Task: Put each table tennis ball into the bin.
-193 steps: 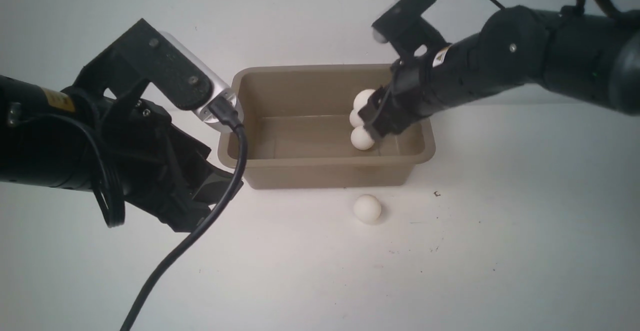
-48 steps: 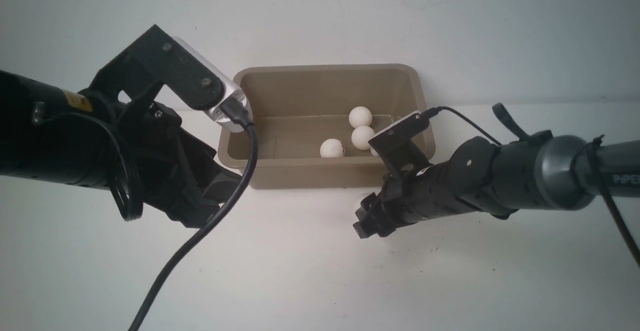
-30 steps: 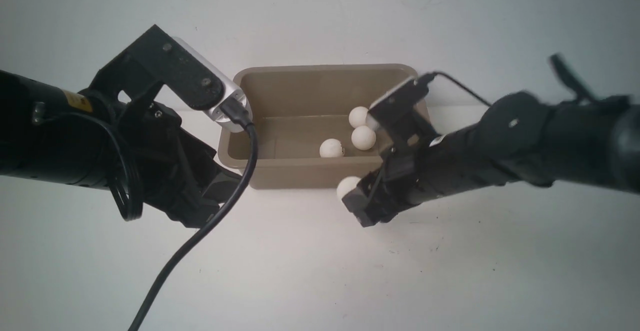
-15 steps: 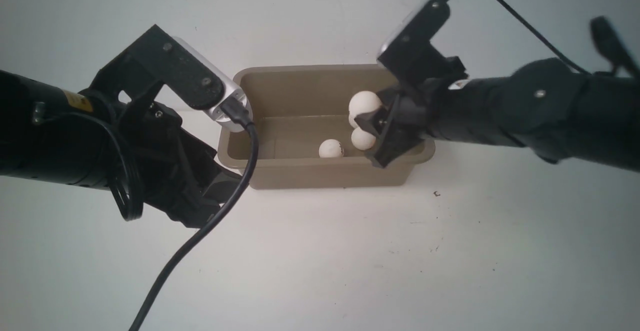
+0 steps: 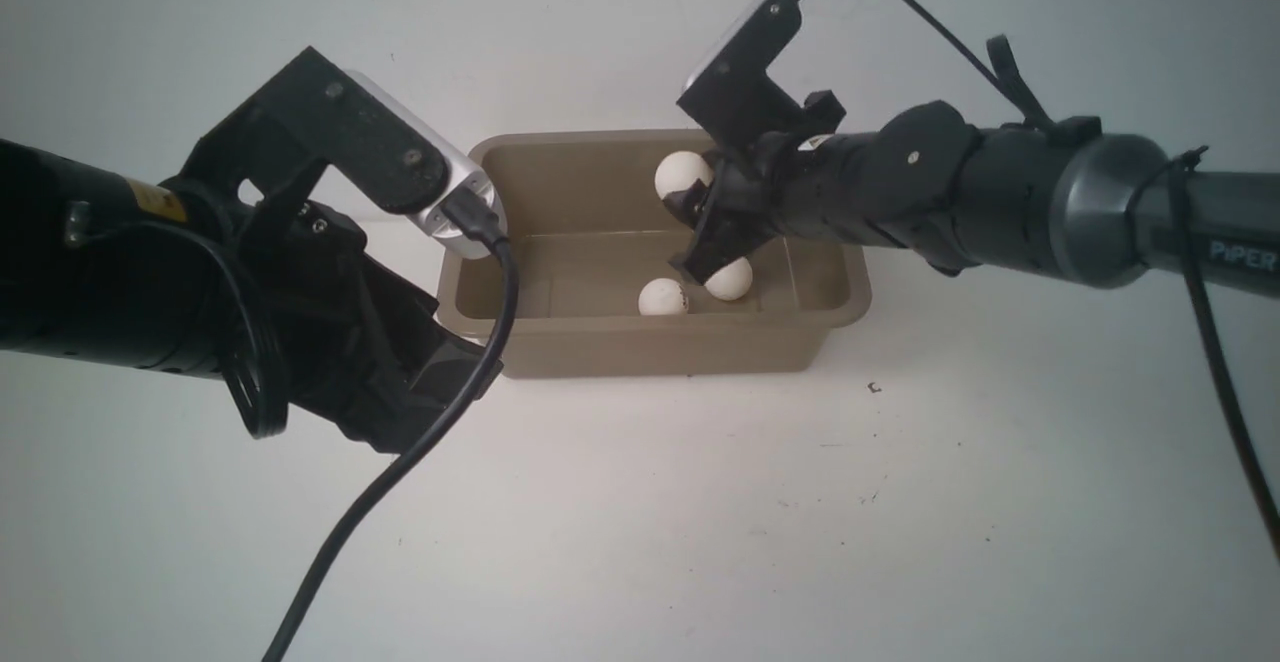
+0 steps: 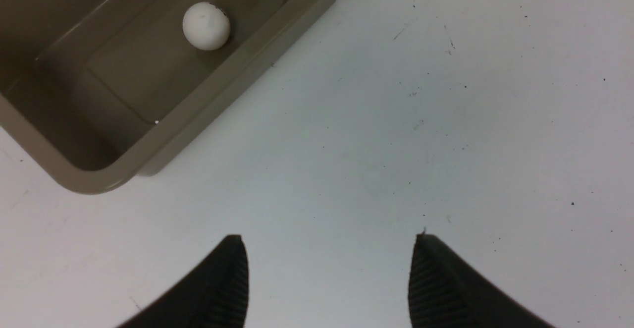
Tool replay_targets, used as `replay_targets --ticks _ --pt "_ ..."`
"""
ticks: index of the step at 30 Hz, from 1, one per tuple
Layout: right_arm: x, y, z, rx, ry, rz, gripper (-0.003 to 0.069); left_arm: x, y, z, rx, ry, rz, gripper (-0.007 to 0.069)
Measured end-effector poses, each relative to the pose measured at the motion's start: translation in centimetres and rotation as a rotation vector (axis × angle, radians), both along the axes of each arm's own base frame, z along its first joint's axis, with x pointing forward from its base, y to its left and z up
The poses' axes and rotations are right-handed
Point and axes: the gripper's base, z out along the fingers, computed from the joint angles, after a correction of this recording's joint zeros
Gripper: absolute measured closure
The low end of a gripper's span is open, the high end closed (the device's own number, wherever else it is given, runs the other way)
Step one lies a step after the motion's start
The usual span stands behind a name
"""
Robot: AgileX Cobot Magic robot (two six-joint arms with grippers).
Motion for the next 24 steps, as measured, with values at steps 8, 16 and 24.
replay_targets --ticks 8,16,24 --pt "-0.2 -0.8 3.6 0.091 -0.093 -0.088 0.0064 0.0 0.0 0.0 -0.003 0.001 0.0 0.023" --pt "-6.1 -4.5 17.8 0.302 -0.377 -0.134 0.0076 0.0 -0.1 0.1 -0.011 -0.002 0.004 0.023" --pt "-15.9 -9.0 27.7 0.488 -0.534 -0.041 0.0078 0.5 -0.1 0.5 -0.045 -0.058 0.033 0.023"
